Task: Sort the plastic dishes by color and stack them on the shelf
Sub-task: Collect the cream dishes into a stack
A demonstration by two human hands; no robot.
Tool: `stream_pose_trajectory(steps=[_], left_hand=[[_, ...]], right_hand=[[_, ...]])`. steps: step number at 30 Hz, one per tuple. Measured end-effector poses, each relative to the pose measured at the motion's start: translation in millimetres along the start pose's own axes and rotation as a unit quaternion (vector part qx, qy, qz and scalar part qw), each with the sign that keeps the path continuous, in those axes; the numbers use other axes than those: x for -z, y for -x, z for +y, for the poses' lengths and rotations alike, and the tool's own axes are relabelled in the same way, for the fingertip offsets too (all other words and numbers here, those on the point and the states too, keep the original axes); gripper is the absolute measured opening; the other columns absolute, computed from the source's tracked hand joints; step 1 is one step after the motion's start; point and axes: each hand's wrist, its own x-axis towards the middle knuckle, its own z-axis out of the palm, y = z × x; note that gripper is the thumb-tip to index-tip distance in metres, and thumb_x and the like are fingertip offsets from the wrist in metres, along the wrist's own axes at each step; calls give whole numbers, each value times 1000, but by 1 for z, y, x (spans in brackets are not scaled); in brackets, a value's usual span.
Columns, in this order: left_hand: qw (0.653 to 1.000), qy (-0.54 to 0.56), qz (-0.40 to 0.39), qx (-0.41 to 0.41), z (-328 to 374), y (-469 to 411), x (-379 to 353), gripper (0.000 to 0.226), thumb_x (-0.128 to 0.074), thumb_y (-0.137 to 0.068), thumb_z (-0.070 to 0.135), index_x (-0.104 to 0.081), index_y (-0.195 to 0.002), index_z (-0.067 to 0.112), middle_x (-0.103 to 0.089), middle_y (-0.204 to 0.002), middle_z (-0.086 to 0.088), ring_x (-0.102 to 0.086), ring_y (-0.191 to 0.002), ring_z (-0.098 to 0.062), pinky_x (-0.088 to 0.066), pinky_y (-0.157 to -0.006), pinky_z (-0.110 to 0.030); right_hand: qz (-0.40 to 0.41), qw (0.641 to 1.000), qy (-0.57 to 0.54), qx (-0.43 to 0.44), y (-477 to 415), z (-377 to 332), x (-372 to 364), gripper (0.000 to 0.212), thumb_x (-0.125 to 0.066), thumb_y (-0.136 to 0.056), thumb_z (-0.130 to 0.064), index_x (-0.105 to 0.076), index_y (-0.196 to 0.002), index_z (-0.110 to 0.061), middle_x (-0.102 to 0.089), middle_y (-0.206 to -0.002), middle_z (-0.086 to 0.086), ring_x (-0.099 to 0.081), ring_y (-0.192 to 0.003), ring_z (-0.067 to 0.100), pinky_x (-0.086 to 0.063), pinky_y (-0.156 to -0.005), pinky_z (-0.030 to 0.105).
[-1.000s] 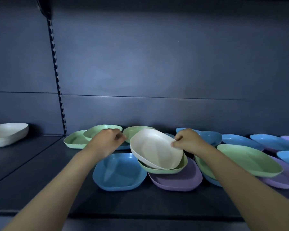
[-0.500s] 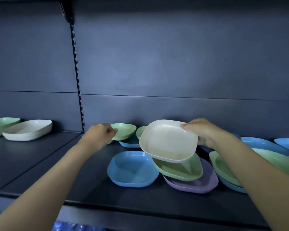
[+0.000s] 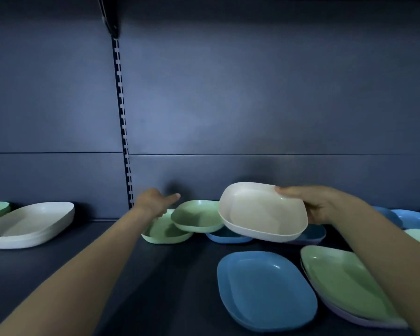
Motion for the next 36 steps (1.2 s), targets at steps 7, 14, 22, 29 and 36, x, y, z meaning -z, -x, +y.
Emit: stream_pose_trajectory(steps=[7,14,22,29,36], left_hand=[[996,-45,-71,-18,-1,-25,-22,53,-55,-90,42,-42,-50,9,-44,-31,-1,-43,-24,-11,-40,-46,-21],[992,78,-97,-2,-7,-30,-21,39,-58,-91,9,-43,-55,8,-41,-51,-8,-46,-42,-17,-49,-44,-21],[995,95,-27,-8,-31,-26,23,30,-59,-88,11,-53,-60,6,-56,-63,-13,-59,-50,-19,-56,-70,-31],[1000,14,18,4,-58,-26,34,24,-59,-85,13,-58,-61,7,-54,-36,2,-59,-48,-18,-59,-74,-29],[999,-17,46,4,-69,-23,11,32,-55,-81,11,-45,-52,8,-54,-53,-10,-72,-70,-34,-59,-71,-32]], right_hand=[[5,1000,0,-5,-3,-1,-20,23,-59,-91,-23,-59,-109,-9,-66,-89,8,-62,-76,22,-53,-57,31],[-1,999,-42,7,-12,2,-25,31,-62,-87,-18,-58,-116,-11,-64,-88,7,-61,-76,20,-59,-56,29],[2,1000,-6,-13,-18,-8,-45,14,-61,-89,-21,-62,-94,-8,-70,-65,9,-61,-69,25,-51,-53,32],[2,999,45,-3,-30,-11,-75,19,-64,-88,-24,-62,-91,-5,-67,-82,13,-60,-72,27,-50,-65,35],[-5,997,73,16,-40,-6,-82,18,-64,-88,-24,-61,-85,-7,-68,-51,5,-63,-54,21,-51,-45,26]])
